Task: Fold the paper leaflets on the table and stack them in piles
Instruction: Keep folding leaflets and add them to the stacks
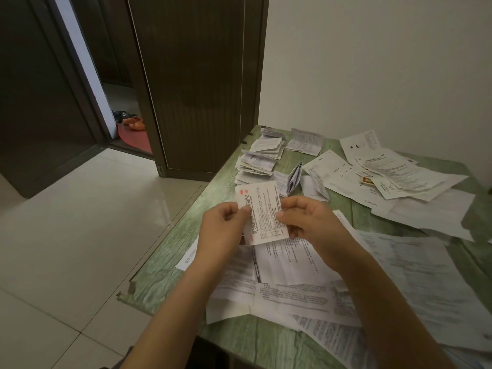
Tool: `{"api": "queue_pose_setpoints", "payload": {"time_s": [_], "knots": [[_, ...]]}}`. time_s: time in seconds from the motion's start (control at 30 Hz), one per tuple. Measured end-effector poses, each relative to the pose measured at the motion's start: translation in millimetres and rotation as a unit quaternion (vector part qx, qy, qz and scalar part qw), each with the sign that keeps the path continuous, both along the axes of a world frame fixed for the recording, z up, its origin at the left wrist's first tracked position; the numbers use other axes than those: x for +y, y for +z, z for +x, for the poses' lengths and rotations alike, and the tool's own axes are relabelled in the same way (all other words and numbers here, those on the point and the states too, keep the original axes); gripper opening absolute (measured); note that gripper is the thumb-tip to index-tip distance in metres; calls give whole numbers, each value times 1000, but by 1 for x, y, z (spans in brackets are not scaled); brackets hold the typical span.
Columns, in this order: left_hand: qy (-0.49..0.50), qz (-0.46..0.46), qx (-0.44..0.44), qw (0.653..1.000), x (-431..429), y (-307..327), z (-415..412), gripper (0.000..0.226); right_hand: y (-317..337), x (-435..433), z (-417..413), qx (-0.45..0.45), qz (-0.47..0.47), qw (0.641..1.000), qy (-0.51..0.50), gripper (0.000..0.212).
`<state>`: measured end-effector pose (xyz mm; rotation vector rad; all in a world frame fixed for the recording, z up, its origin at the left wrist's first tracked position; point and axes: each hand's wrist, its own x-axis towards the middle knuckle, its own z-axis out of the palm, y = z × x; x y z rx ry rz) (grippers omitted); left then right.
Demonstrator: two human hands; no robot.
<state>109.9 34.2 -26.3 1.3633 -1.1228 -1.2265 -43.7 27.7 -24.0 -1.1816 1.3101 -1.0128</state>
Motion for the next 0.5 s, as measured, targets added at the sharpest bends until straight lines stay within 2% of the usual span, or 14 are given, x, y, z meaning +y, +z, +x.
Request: {"api": "queue_pose_setpoints", "payload": {"time_s": [0.33, 0.4, 0.5], "knots": [[24, -27, -1, 999, 0, 0, -2, 19, 1, 0, -9, 9, 26, 999, 41, 3], [9, -31, 10, 999, 1, 1, -3, 19, 2, 0, -13, 20, 18, 999, 25, 2], [-8, -29, 17, 999, 2, 2, -5, 17, 5, -2, -27, 10, -26, 998, -62, 3]]}}
